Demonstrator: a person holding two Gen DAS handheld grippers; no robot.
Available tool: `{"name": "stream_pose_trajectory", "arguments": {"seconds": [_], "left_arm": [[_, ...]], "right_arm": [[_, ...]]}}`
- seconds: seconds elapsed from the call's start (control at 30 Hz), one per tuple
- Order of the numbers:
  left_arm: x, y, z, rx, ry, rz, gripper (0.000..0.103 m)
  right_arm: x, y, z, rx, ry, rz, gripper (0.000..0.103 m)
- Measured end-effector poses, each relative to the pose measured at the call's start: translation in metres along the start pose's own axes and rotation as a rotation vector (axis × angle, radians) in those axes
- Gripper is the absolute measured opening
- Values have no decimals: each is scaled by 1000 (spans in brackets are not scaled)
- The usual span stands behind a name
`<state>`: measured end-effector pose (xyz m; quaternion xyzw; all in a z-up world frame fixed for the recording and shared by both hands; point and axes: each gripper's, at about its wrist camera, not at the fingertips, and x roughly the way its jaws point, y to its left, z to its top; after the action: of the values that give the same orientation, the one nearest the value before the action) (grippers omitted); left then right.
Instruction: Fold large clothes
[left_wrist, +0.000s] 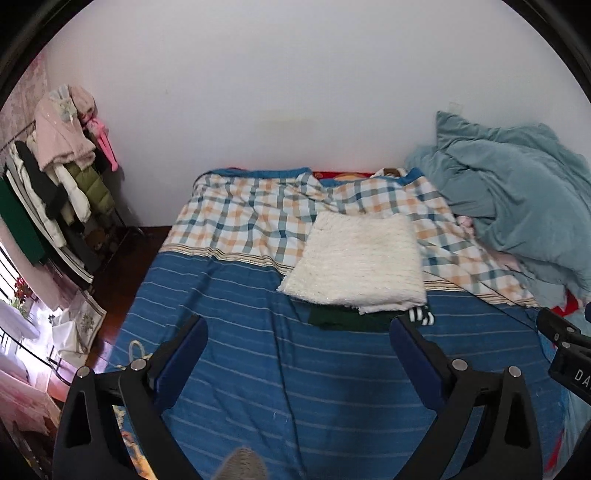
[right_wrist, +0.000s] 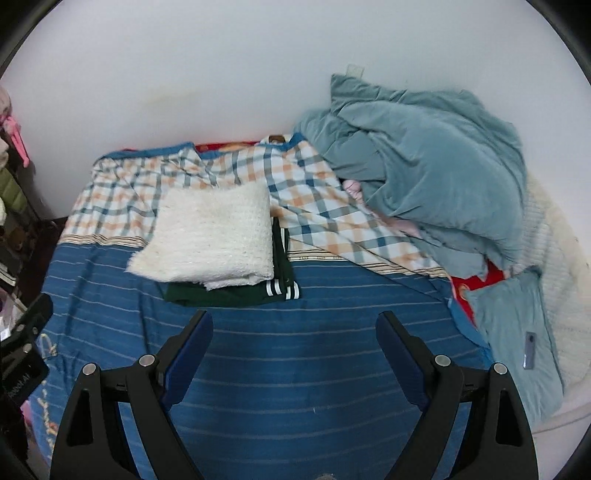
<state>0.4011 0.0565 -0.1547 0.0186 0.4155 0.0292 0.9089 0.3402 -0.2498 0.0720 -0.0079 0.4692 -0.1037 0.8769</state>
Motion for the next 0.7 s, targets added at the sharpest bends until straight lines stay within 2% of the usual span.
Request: {"name": "stream_pose_trajectory", "arguments": {"seconds": [0.13, 0.3, 0.47, 0.7], "left_arm": [[-52, 3, -5, 4, -35, -27, 100], [-104, 5, -9, -10, -74, -41, 100], [-140, 9, -13, -38, -104, -50, 100], [-175, 11, -22, -38, -127, -36, 100]], "right_arm": [[-86, -12, -13, 6, -53, -6, 91], [-168, -25, -27, -1, -129, 0, 91], [-219, -38, -44, 4, -166, 9, 91], [-264, -50, -62, 11, -194, 40, 91]]}}
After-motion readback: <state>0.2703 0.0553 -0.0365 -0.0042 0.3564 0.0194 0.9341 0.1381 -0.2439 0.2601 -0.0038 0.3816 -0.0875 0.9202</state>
